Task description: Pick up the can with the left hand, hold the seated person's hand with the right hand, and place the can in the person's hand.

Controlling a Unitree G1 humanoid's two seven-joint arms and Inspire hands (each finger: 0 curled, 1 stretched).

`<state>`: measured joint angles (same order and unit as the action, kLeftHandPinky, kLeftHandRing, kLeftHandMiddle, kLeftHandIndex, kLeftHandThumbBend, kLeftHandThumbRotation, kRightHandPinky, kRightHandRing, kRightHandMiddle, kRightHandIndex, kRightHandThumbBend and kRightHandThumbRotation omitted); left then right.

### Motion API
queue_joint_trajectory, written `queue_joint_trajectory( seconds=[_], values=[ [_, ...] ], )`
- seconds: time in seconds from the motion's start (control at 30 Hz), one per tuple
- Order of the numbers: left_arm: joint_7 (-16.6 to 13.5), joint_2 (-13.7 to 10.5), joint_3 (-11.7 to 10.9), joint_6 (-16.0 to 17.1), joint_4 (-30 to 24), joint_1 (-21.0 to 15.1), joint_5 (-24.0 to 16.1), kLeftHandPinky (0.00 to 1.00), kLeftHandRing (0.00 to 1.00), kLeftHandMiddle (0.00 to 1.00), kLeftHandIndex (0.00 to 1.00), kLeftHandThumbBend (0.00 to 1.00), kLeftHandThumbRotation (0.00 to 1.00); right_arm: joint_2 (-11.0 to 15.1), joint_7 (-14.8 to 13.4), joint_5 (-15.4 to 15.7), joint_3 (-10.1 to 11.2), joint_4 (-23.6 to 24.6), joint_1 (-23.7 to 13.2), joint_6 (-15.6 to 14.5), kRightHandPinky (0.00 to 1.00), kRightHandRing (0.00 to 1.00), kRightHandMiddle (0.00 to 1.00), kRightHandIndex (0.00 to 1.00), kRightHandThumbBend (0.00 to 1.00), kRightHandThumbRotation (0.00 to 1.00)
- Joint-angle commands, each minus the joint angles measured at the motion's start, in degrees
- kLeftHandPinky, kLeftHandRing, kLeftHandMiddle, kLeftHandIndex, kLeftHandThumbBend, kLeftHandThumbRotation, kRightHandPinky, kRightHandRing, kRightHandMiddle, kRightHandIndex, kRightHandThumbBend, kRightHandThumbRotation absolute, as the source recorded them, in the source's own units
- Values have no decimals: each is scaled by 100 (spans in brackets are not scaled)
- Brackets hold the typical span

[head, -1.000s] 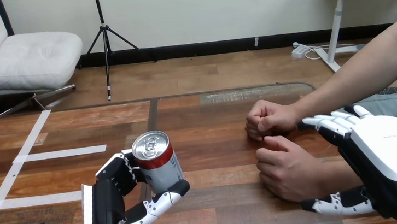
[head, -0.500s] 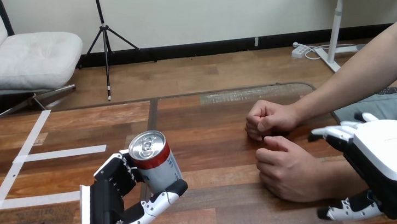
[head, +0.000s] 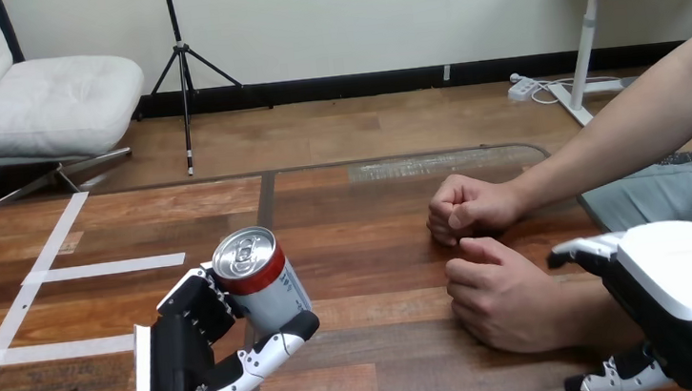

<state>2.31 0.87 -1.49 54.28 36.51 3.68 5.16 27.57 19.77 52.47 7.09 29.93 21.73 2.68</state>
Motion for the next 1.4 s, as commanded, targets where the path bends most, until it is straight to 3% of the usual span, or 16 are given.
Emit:
queue_joint_trajectory(
  seconds=[0.0,0.3,0.67,0.87,1.1,1.37],
  values=[
    [170,14,-59,0,-125,-415,186,39,43,49,51,71,0,265,191,159,88,334,-306,-112,90,85,83,80,91,24],
    [117,11,-104,49,-234,-346,7,39,44,50,52,72,0,397,434,122,211,399,-367,-237,87,83,82,78,92,24],
    [116,26,-145,26,-426,-200,-19,39,43,49,52,72,0,472,490,232,181,346,-357,-380,86,83,81,78,92,22],
    [247,-3,-155,83,-452,-169,112,39,43,49,52,72,0,499,529,329,122,351,-371,-451,86,83,81,78,92,21],
    [84,-96,-248,124,-517,-131,-192,39,43,49,52,72,0,441,557,526,-3,337,-435,-558,85,83,81,78,92,22],
    [81,-109,-249,42,-662,-27,-170,40,43,49,51,73,0,371,553,695,-145,348,-453,-636,89,84,82,79,91,21]
  ],
)
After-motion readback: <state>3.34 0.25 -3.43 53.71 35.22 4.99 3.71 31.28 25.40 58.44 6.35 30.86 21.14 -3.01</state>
